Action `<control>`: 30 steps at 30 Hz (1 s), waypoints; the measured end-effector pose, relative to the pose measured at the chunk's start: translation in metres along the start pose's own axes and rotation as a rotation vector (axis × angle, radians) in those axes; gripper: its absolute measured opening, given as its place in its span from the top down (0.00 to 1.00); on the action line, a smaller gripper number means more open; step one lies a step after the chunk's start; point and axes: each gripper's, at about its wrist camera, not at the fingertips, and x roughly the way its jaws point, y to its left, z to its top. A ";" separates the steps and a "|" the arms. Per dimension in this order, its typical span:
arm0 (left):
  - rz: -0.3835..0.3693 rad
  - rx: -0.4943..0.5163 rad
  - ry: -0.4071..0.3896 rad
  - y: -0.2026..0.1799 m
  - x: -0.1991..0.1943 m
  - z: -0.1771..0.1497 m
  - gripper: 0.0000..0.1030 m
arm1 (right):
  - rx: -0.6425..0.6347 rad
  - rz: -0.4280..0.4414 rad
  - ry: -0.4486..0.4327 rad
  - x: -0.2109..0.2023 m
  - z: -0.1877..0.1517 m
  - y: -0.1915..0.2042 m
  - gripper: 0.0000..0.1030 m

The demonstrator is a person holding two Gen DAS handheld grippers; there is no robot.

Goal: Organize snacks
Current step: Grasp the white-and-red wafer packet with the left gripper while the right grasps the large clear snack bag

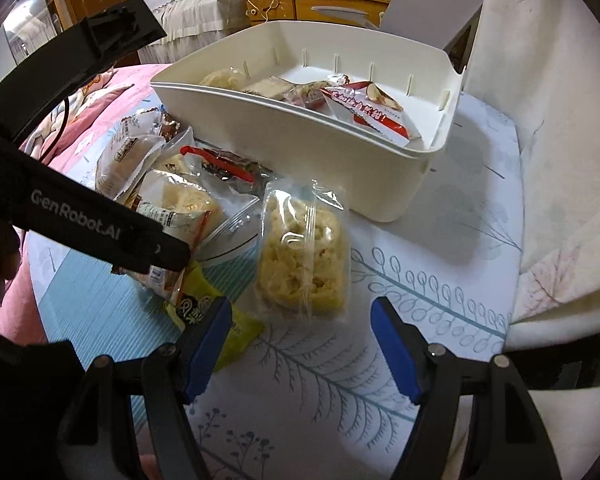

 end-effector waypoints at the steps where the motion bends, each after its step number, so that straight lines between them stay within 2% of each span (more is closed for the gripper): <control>1: 0.008 -0.010 -0.001 0.000 0.003 0.002 0.17 | 0.004 0.005 0.000 0.003 0.001 -0.001 0.30; 6: 0.007 -0.040 0.004 -0.004 0.017 0.008 0.17 | 0.001 0.014 0.015 0.019 0.002 -0.003 0.30; 13: 0.017 -0.016 -0.018 -0.016 0.025 0.011 0.20 | -0.041 0.014 0.035 0.038 0.003 0.004 0.30; 19: 0.019 -0.017 -0.042 -0.012 0.015 0.009 0.42 | -0.063 -0.030 0.050 0.051 0.008 0.010 0.30; 24: -0.005 -0.020 -0.043 -0.007 0.012 0.009 0.53 | -0.090 -0.046 0.075 0.052 0.010 0.016 0.38; 26: -0.016 -0.024 -0.046 -0.012 0.009 0.007 0.65 | -0.086 -0.044 0.093 0.052 0.011 0.017 0.41; 30: -0.094 -0.045 -0.032 -0.007 -0.004 -0.003 0.73 | -0.050 -0.047 0.134 0.051 0.014 0.014 0.43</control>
